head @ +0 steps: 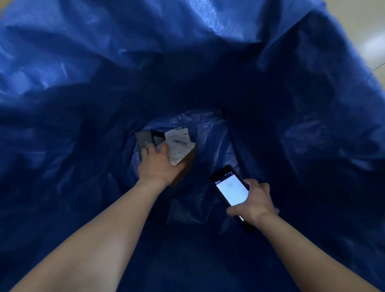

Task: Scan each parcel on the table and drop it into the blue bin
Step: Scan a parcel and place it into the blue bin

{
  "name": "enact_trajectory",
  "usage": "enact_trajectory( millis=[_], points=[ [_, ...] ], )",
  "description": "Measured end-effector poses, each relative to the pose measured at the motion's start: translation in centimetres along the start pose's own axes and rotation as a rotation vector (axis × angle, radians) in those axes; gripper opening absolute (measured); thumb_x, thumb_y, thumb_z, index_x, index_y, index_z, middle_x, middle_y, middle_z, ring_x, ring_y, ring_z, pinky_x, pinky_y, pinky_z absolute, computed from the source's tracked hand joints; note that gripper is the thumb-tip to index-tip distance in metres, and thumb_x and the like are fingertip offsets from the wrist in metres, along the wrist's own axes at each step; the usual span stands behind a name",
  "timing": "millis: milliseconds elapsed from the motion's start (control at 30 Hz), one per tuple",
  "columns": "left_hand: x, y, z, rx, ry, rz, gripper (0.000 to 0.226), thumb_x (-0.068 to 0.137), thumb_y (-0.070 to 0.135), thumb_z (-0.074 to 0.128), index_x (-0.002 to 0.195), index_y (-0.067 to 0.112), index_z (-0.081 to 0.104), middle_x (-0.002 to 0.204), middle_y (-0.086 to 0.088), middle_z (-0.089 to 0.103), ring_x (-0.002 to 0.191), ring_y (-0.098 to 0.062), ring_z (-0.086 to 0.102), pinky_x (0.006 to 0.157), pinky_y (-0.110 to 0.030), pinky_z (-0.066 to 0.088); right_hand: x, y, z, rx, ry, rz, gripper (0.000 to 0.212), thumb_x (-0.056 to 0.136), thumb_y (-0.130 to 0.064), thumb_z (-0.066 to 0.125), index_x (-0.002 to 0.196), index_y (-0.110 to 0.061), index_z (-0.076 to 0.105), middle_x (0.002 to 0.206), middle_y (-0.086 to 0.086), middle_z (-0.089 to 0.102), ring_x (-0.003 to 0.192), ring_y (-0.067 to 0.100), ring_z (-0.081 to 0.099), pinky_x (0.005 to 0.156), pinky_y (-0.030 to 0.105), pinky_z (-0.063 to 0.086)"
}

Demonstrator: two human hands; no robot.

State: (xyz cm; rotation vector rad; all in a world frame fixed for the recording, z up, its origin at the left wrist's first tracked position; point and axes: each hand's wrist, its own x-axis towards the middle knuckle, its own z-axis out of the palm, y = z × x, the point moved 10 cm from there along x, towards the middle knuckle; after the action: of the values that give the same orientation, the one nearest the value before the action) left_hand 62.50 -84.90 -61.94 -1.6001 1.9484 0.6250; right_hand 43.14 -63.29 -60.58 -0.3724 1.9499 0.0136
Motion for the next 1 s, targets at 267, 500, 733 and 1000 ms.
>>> enact_trajectory(
  millis=[267, 500, 733, 1000],
  points=[
    [2.2, 0.4, 1.7, -0.096, 0.138, 0.036, 0.091, 0.074, 0.069, 0.062, 0.145, 0.026, 0.025, 0.146, -0.011, 0.017, 0.134, -0.029, 0.018, 0.103, -0.045, 0.038, 4.0, -1.7, 1.5, 0.027, 0.021, -0.028, 0.097, 0.055, -0.029, 0.085, 0.137, -0.032, 0.034, 0.127, -0.003, 0.030, 0.107, 0.023, 0.053, 0.089, 0.038, 0.030],
    [0.5, 0.3, 2.9, 0.041, -0.052, 0.078, 0.106, 0.074, 0.067, 0.066, 0.153, 0.032, 0.004, 0.159, -0.008, -0.004, 0.147, -0.030, -0.004, 0.119, -0.049, 0.017, 2.2, -2.2, 0.6, 0.013, 0.033, -0.052, 0.098, 0.054, -0.028, 0.085, 0.137, -0.034, 0.034, 0.126, -0.003, 0.030, 0.111, 0.022, 0.051, 0.089, 0.038, 0.032],
    [-3.3, 1.4, -3.4, 0.071, -0.026, 0.091, 0.083, 0.080, 0.059, 0.062, 0.146, 0.029, 0.022, 0.145, -0.011, 0.031, 0.135, -0.030, 0.027, 0.104, -0.041, 0.035, -3.5, -2.8, -3.3, 0.004, 0.074, -0.081, 0.097, 0.051, -0.029, 0.084, 0.135, -0.034, 0.036, 0.119, -0.006, 0.028, 0.105, 0.021, 0.054, 0.089, 0.037, 0.033],
    [-11.8, 4.5, -14.5, 0.063, 0.069, 0.155, 0.075, 0.086, 0.054, 0.059, 0.147, 0.027, 0.026, 0.140, -0.006, 0.039, 0.132, -0.027, 0.034, 0.099, -0.041, 0.041, -15.0, -5.2, -10.3, -0.015, 0.145, -0.190, 0.097, 0.052, -0.032, 0.080, 0.135, -0.037, 0.031, 0.110, -0.010, 0.022, 0.107, 0.015, 0.048, 0.083, 0.035, 0.033]
  ],
)
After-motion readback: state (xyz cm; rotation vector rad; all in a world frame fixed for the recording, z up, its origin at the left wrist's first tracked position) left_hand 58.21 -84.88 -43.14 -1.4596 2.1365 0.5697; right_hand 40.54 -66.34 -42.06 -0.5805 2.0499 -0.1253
